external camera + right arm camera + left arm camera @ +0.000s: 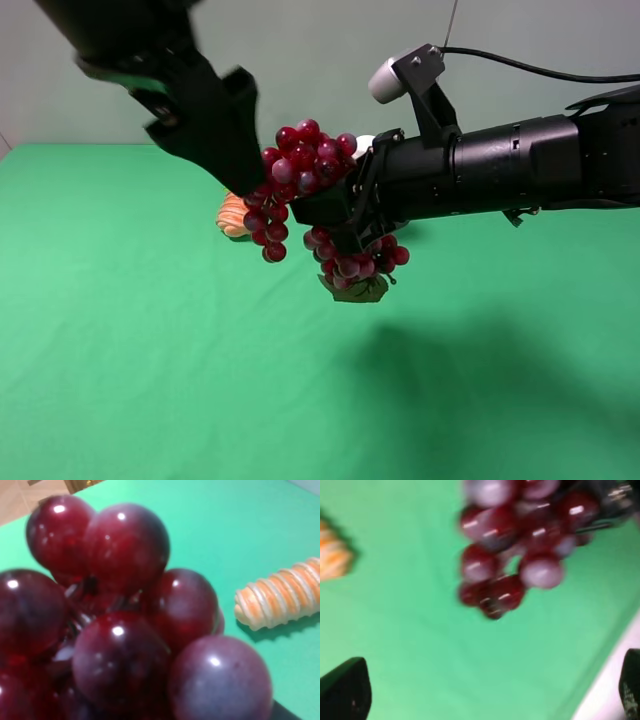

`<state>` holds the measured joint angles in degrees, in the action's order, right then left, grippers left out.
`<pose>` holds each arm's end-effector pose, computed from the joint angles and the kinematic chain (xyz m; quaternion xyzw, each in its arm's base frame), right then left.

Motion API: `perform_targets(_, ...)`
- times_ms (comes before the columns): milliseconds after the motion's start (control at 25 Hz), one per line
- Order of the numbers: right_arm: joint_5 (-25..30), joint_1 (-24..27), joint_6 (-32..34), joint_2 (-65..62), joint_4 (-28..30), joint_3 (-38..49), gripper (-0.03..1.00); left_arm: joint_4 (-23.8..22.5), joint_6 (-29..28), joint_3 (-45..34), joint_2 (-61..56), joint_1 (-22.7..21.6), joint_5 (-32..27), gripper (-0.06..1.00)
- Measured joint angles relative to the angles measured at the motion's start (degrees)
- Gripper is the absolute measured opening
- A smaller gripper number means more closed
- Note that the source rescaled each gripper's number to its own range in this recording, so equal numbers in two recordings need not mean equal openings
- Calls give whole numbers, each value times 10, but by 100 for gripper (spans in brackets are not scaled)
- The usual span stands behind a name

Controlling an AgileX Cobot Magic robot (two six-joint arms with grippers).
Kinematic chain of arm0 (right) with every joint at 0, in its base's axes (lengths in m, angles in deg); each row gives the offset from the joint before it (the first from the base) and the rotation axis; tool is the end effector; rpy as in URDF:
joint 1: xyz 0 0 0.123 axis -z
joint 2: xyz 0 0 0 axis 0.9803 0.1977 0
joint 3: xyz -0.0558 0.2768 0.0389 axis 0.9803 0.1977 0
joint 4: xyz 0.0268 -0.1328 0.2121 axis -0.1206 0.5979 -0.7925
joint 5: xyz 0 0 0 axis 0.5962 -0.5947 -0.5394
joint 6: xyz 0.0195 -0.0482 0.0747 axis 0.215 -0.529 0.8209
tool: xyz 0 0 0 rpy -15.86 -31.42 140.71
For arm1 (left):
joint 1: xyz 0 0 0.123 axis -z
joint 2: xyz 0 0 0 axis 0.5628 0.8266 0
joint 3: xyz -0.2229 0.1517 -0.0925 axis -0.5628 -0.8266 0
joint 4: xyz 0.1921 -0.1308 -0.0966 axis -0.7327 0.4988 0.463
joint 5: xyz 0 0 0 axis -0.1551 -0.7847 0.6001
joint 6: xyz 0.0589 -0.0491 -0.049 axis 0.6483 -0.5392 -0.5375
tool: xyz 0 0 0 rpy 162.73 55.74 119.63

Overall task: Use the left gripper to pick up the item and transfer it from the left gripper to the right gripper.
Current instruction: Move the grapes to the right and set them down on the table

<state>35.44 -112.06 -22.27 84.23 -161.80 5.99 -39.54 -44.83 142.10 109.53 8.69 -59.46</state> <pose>0.2178 0.1955 0.2283 -0.3997 0.7602 0.3161 0.4031 0.2124 -0.2038 0.3719 0.4427 0.8614 -0.0916 0.2314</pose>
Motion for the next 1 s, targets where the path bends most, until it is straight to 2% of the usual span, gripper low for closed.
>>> perform_targets(160, 0, 0, 1, 0, 0, 0, 0, -51, -48, 0, -49, 0, -4, 100)
perform_targets(600, 0, 0, 15, 0, 0, 0, 0, -127, -156, -22, -192, 0, -7, 100)
perform_targets(760, 0, 0, 16, 0, 0, 0, 0, -145, -202, -101, -268, 0, -7, 100)
perform_targets(1000, 0, 0, 16, 0, 0, 0, 0, -144, -264, -252, -393, 0, -7, 100)
